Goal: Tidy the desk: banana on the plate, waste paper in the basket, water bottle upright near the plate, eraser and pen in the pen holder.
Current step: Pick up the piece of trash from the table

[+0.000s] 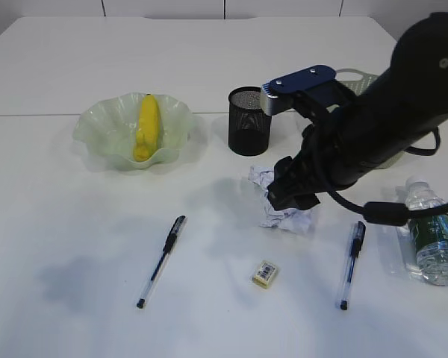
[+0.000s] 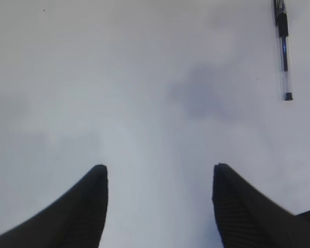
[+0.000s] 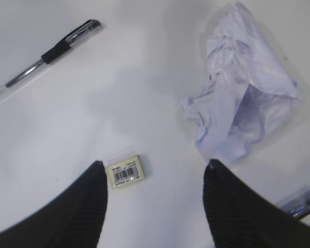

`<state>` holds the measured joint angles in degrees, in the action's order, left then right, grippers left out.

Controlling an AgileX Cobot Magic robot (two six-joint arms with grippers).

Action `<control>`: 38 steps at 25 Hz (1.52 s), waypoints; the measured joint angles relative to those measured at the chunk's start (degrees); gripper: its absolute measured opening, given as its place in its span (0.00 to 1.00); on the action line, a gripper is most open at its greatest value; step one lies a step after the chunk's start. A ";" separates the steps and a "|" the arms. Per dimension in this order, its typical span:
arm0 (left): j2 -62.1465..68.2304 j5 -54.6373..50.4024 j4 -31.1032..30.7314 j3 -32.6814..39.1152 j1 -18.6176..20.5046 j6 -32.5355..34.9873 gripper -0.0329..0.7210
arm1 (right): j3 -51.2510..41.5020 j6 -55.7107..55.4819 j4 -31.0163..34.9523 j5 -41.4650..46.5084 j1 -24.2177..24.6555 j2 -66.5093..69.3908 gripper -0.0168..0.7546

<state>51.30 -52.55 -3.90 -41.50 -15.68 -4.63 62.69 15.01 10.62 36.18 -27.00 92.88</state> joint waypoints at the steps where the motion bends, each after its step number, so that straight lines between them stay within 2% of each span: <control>1: 0.00 0.00 -0.05 0.00 0.00 0.00 0.65 | 0.99 -0.42 -0.51 -0.09 0.00 1.17 0.59; 9: 0.00 0.00 -1.81 0.00 0.00 -1.17 0.65 | 7.22 -10.73 -9.87 -0.59 0.00 9.98 0.58; 16: 0.00 0.00 -3.28 0.00 0.00 -2.09 0.65 | 7.66 -16.49 -11.66 -2.47 0.00 13.53 0.58; 25: 0.00 -0.49 -3.66 0.00 0.00 -2.31 0.65 | 7.66 -27.82 -22.44 -4.40 0.00 13.78 0.58; 35: 0.00 -0.52 -3.88 0.00 0.00 -2.41 0.65 | 7.74 -28.59 -23.44 -5.44 0.70 18.03 0.52; 38: 0.00 -0.61 -3.98 0.00 0.00 -2.41 0.65 | 7.74 -28.59 -23.44 -6.30 0.74 18.03 0.47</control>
<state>51.30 -53.16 -7.89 -41.50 -15.68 -7.03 70.43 -13.58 -12.82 29.88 -26.26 110.91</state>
